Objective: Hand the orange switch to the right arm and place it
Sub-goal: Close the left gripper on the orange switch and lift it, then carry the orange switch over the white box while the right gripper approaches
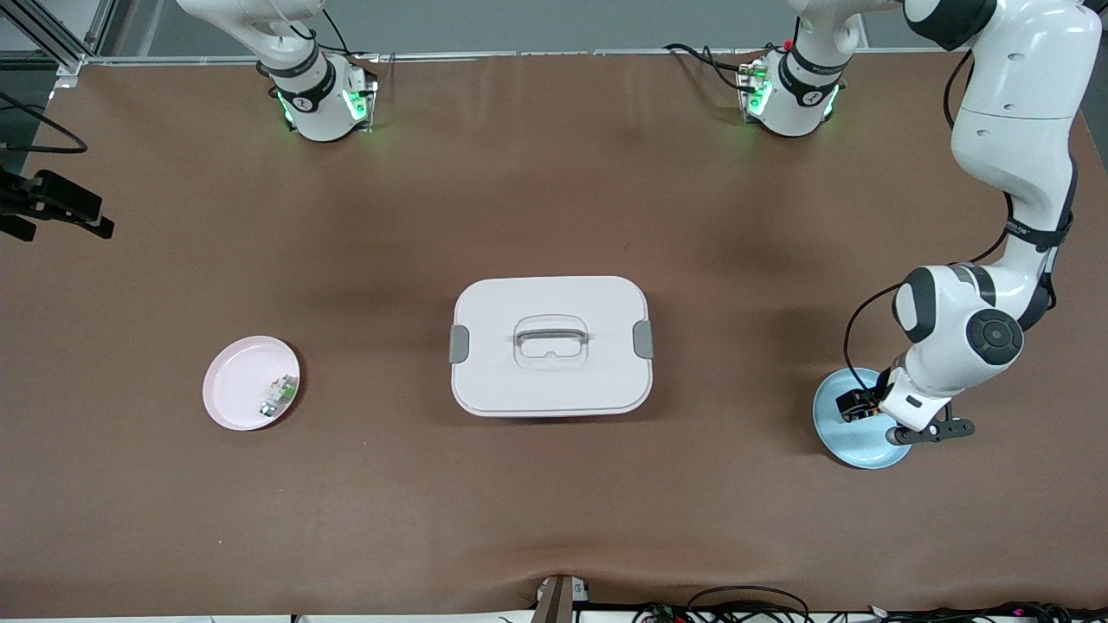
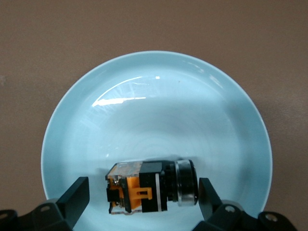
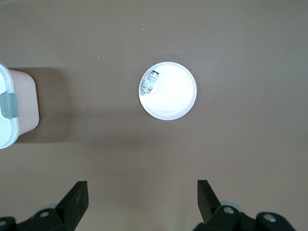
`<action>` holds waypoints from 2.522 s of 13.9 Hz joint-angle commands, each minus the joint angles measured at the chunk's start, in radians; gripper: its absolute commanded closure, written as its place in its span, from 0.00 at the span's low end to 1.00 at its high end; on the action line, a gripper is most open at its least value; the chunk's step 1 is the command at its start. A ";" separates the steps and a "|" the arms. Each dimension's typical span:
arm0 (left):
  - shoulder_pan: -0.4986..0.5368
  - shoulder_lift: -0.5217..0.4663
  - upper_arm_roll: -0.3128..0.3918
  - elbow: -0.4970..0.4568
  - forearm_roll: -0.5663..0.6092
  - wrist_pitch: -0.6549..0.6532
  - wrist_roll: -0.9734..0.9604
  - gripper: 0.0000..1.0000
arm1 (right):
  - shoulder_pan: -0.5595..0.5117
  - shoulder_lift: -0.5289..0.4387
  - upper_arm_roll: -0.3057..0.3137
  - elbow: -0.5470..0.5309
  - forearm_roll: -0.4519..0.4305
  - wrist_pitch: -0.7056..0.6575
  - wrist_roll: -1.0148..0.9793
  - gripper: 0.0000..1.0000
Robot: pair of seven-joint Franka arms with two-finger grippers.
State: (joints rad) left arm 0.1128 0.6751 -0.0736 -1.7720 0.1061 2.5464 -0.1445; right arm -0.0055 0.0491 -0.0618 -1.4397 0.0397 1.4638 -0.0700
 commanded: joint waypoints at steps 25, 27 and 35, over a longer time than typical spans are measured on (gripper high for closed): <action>-0.008 -0.370 -0.155 0.020 -0.195 -0.673 -0.154 1.00 | -0.004 -0.028 -0.009 0.015 0.029 -0.031 -0.002 0.00; -0.010 -0.377 -0.189 0.041 -0.212 -0.704 -0.239 1.00 | -0.007 -0.029 -0.013 0.015 0.026 -0.059 0.001 0.00; -0.018 -0.365 -0.337 0.152 -0.354 -0.755 -0.602 1.00 | -0.028 -0.026 -0.015 0.044 0.034 -0.057 -0.039 0.00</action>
State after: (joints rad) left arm 0.0943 0.3091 -0.3886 -1.6540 -0.1991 1.8174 -0.6814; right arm -0.0210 0.0327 -0.0833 -1.4053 0.0586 1.4050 -0.0856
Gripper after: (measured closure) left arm 0.278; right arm 0.000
